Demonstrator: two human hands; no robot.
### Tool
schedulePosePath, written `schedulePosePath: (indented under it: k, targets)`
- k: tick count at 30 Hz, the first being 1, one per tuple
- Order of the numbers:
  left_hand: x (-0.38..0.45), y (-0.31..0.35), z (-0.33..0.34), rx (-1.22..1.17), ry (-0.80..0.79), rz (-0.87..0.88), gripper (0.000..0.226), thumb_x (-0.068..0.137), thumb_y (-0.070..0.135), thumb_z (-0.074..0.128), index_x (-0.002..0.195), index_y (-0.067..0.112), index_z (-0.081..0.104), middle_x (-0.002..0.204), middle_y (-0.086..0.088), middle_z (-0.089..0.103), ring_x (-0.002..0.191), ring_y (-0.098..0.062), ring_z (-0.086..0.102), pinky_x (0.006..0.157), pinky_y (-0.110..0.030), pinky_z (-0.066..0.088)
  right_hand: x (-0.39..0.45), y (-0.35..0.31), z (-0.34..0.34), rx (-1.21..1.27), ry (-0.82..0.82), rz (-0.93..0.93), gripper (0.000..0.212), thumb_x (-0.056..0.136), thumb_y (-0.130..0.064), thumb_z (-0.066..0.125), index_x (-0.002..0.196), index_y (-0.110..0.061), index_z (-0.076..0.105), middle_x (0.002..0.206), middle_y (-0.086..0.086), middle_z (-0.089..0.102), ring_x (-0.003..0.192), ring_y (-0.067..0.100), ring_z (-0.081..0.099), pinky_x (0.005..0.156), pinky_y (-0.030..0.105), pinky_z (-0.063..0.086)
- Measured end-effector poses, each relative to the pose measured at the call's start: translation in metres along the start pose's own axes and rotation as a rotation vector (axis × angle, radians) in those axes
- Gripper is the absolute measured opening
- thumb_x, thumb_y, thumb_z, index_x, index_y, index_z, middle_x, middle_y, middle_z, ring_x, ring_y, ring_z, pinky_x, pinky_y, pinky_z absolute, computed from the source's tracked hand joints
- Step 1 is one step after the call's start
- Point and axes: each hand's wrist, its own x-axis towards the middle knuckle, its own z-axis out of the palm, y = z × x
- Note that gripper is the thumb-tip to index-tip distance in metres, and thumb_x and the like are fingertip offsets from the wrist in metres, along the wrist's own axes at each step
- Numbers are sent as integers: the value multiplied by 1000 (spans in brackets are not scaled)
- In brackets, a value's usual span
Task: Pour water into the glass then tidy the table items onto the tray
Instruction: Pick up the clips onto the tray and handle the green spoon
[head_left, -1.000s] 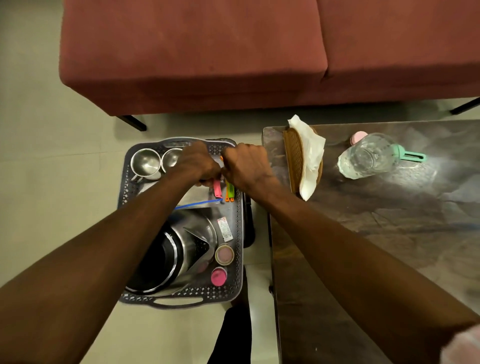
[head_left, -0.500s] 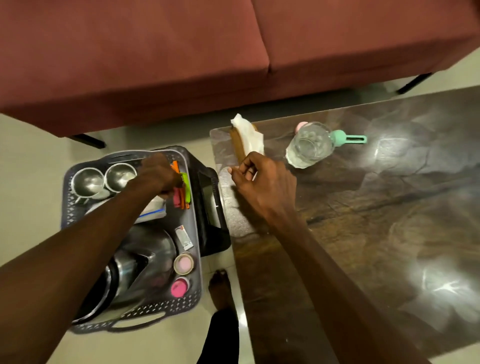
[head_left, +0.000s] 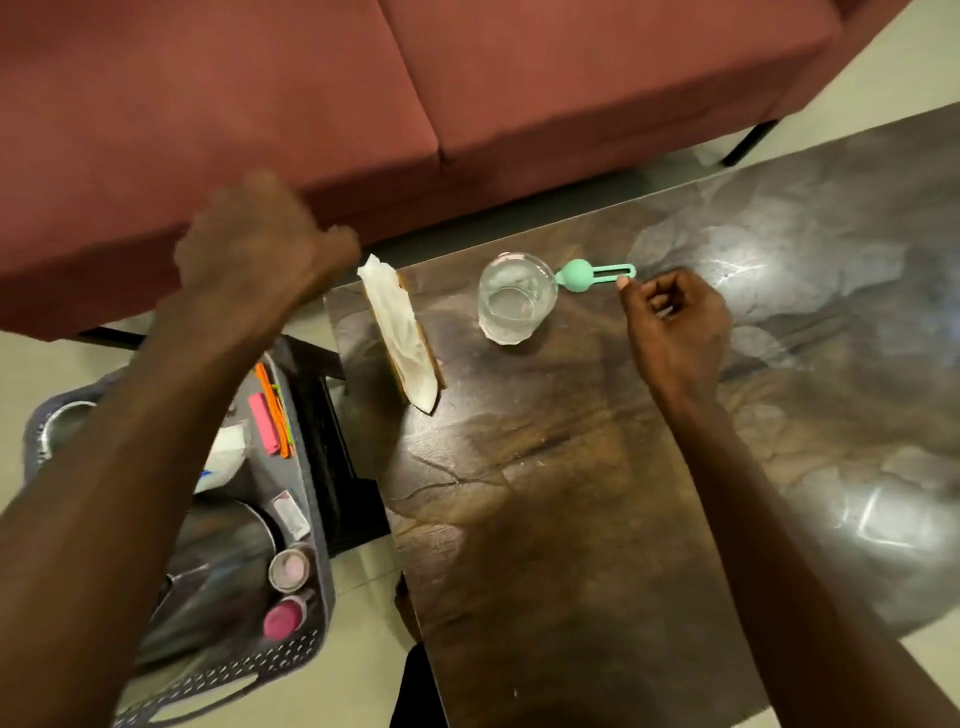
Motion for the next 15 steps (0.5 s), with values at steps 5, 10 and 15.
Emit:
schedulePosePath:
  k: [5,10,15]
  targets:
    - [-10,71,32,-149,-144,277,28,72,30,71,98,27,62,93,0,65,82,-22,62,78,-41,53,42,27,6,-120,-205,-26,20,86,-21,62,106,-21,61,97,-3,66,86,20,63,80,41,55]
    - [-10,100,85,111,-267,360,96,63,54,82,142,26,33,140,-2,42,121,-29,52,92,-43,45,64,37,17,-309,-423,-149,46,81,-11,65,125,-13,54,125,10,57,117,30,51,95,37,43]
    - [-9,106,109,202,-249,337,113,50,62,85,143,24,32,141,-5,40,123,-33,51,92,-45,45,76,43,26,-455,-497,-276,53,84,-12,64,135,-17,49,133,9,55,124,31,48,101,40,36]
